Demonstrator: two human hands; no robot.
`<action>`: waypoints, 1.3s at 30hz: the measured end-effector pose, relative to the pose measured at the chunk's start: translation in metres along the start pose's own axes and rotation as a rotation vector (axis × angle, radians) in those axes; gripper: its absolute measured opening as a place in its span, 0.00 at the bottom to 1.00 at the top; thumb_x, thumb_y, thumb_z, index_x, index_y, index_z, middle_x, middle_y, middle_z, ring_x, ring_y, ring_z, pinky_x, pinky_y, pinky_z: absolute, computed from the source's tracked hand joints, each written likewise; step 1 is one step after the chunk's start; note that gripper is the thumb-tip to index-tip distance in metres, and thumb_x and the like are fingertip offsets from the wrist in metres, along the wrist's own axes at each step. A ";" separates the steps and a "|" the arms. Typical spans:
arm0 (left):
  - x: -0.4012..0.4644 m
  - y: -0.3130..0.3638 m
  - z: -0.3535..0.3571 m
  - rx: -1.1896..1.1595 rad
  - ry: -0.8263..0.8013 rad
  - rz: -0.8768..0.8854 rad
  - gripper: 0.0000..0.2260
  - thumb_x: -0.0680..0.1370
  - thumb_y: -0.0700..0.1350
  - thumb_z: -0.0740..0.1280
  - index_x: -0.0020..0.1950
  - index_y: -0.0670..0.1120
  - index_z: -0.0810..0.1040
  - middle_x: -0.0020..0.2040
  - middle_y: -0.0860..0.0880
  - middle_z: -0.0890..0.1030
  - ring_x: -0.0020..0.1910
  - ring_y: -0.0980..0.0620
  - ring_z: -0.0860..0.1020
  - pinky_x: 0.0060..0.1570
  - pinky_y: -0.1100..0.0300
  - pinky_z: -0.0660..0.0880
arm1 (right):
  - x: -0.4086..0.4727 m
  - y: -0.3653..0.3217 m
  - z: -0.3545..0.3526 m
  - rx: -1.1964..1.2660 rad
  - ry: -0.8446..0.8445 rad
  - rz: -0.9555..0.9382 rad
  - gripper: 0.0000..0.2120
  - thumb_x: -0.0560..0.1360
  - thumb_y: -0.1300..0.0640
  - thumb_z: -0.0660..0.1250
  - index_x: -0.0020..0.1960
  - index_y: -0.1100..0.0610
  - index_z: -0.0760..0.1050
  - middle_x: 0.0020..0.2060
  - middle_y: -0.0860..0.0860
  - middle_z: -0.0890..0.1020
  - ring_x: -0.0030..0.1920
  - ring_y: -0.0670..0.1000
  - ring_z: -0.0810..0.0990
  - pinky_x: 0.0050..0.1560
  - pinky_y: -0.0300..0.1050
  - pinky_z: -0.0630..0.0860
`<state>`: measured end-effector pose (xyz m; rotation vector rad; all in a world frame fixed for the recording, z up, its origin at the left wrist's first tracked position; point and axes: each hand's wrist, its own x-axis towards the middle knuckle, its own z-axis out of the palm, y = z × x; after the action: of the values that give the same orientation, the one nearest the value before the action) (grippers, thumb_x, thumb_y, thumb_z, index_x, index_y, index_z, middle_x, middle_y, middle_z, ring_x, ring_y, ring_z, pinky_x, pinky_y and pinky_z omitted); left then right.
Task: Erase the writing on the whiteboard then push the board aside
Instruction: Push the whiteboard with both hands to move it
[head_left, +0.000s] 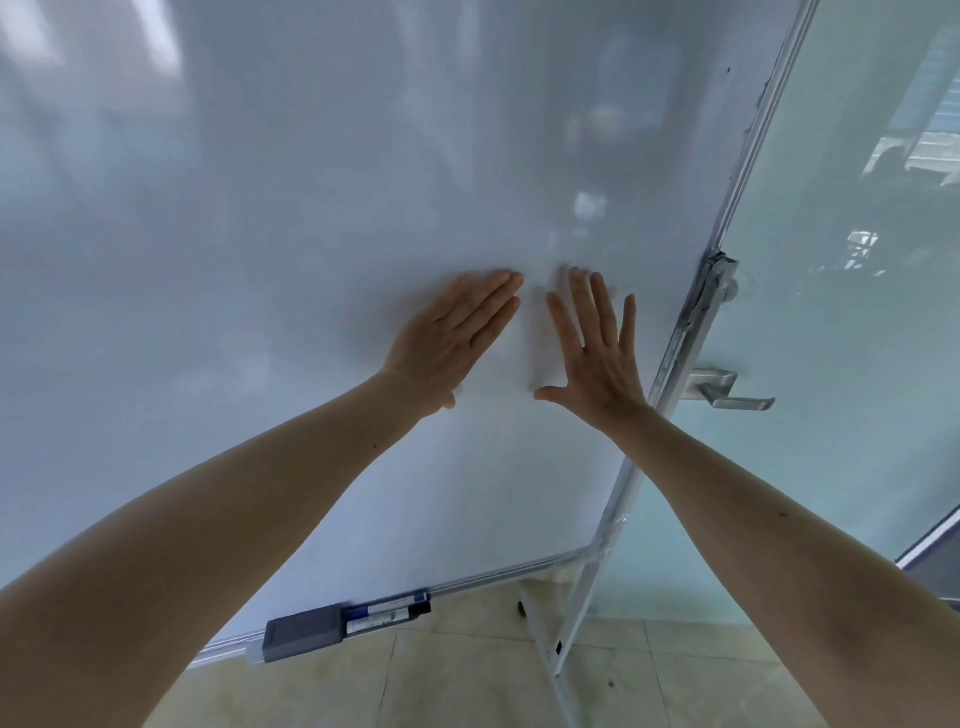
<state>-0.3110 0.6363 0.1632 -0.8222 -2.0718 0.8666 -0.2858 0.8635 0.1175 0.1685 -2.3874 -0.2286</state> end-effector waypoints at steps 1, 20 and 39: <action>-0.007 -0.005 -0.001 0.005 0.009 -0.013 0.64 0.66 0.72 0.69 0.77 0.35 0.33 0.79 0.37 0.35 0.79 0.39 0.39 0.78 0.45 0.40 | 0.003 -0.008 -0.003 0.010 0.013 -0.021 0.68 0.54 0.37 0.82 0.80 0.57 0.46 0.79 0.63 0.50 0.79 0.65 0.47 0.73 0.73 0.48; -0.348 -0.221 0.050 0.021 -0.220 -0.367 0.66 0.64 0.71 0.72 0.78 0.38 0.32 0.78 0.39 0.32 0.79 0.41 0.37 0.77 0.46 0.38 | 0.105 -0.403 -0.099 0.130 0.101 -0.449 0.70 0.48 0.32 0.81 0.79 0.56 0.52 0.79 0.61 0.54 0.78 0.64 0.52 0.73 0.68 0.37; -0.554 -0.322 0.206 -0.114 -0.360 -0.614 0.65 0.64 0.64 0.77 0.79 0.40 0.33 0.78 0.38 0.31 0.78 0.38 0.35 0.78 0.47 0.40 | 0.160 -0.673 -0.060 -0.209 -0.060 -0.702 0.71 0.51 0.34 0.82 0.81 0.54 0.45 0.80 0.57 0.43 0.80 0.61 0.45 0.73 0.70 0.38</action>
<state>-0.2718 -0.0332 0.1022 -0.0487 -2.4977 0.5801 -0.3237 0.1704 0.1242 0.9077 -2.2551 -0.8100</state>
